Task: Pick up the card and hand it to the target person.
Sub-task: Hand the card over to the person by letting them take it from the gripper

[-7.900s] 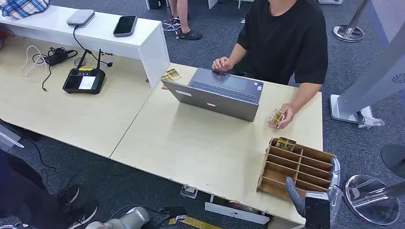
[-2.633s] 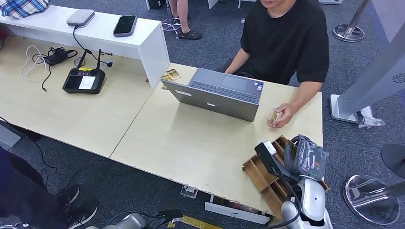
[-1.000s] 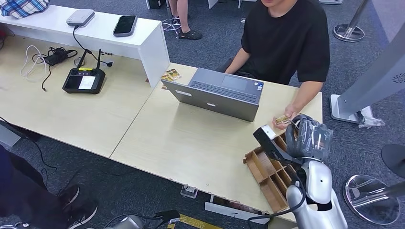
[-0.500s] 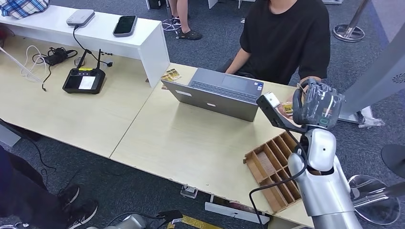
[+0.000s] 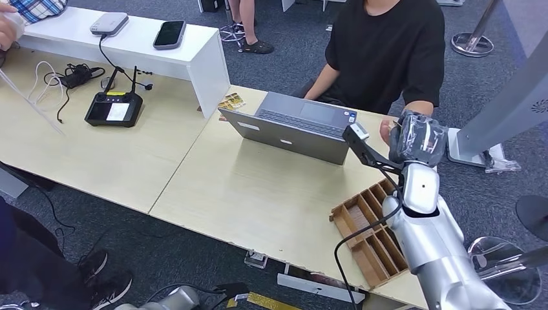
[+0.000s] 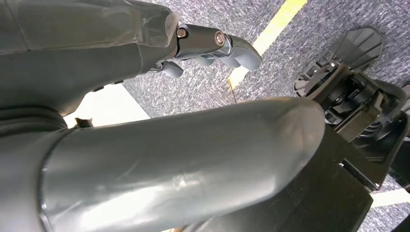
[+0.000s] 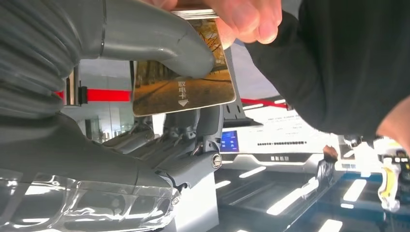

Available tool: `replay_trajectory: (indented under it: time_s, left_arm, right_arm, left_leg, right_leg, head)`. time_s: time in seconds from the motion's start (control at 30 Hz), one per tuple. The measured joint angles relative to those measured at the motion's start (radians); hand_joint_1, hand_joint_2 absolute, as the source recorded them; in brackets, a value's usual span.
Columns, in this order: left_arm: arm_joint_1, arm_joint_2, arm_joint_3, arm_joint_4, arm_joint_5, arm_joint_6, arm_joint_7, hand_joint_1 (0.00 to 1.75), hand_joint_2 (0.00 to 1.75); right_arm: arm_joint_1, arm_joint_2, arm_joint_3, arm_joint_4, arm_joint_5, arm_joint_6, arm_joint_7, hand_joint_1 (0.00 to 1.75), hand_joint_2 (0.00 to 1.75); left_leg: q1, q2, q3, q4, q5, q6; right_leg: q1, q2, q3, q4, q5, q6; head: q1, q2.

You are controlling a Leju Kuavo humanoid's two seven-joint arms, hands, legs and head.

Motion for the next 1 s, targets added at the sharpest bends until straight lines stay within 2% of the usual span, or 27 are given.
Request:
replay_trajectory:
  time_s: [0.03,0.07,0.3,0.57,0.77,0.87,1.0]
  left_arm:
    - [-0.001,0.000,0.000,0.000,0.000,0.000,0.000,0.00,0.00]
    - [-0.002,0.000,0.000,0.000,0.000,0.000,-0.001,0.00,0.00]
    - [-0.002,0.001,0.000,0.000,0.003,0.003,-0.016,0.00,0.00]
    - [0.004,0.002,0.000,0.000,0.008,0.018,-0.025,0.00,0.00]
    - [0.015,0.005,0.000,0.000,0.015,0.034,-0.038,0.00,0.00]
    - [0.019,0.009,0.000,0.000,0.018,0.041,-0.047,0.00,0.00]
    - [0.027,0.014,0.000,0.000,0.019,0.042,-0.055,0.00,0.00]
  right_arm:
    - [-0.001,0.000,0.000,0.013,-0.001,0.000,-0.001,0.06,1.75]
    - [-0.002,0.001,0.000,0.023,-0.003,0.000,-0.005,0.00,1.75]
    - [0.008,0.009,-0.010,0.063,-0.084,-0.012,-0.086,0.00,1.75]
    - [0.083,0.016,-0.072,0.007,-0.285,-0.101,-0.250,0.00,1.75]
    - [0.282,0.016,-0.133,-0.219,-0.643,-0.168,-0.526,0.00,1.75]
    - [0.401,0.016,-0.147,-0.366,-0.781,-0.180,-0.616,0.00,1.75]
    - [0.576,0.016,-0.165,-0.588,-0.935,-0.174,-0.696,0.00,1.75]
  left_leg:
    - [0.000,0.000,0.000,0.000,0.000,0.000]
    - [0.000,0.000,0.000,0.000,0.000,0.000]
    - [0.000,0.000,0.000,0.000,0.000,0.000]
    - [0.000,0.000,0.000,0.000,0.000,0.000]
    - [0.000,-0.001,0.000,0.000,-0.001,0.000]
    - [0.000,-0.001,0.000,0.000,-0.002,0.001]
    - [0.000,-0.001,0.000,0.000,-0.002,0.001]
  right_leg:
    - [0.000,0.000,0.000,0.000,0.000,0.000]
    - [0.000,0.000,0.000,0.000,0.000,0.000]
    - [0.000,0.000,0.000,0.000,0.000,0.000]
    - [0.000,0.000,0.000,0.000,0.000,0.000]
    - [0.000,-0.001,0.000,0.000,-0.001,0.000]
    - [0.000,-0.001,0.000,0.000,-0.002,0.001]
    - [0.000,-0.002,0.000,0.000,-0.003,0.000]
  head:
    - [0.000,0.000]
    - [0.000,0.000]
    - [0.000,0.000]
    - [0.000,0.000]
    - [0.000,0.000]
    - [0.000,0.000]
    - [0.000,0.000]
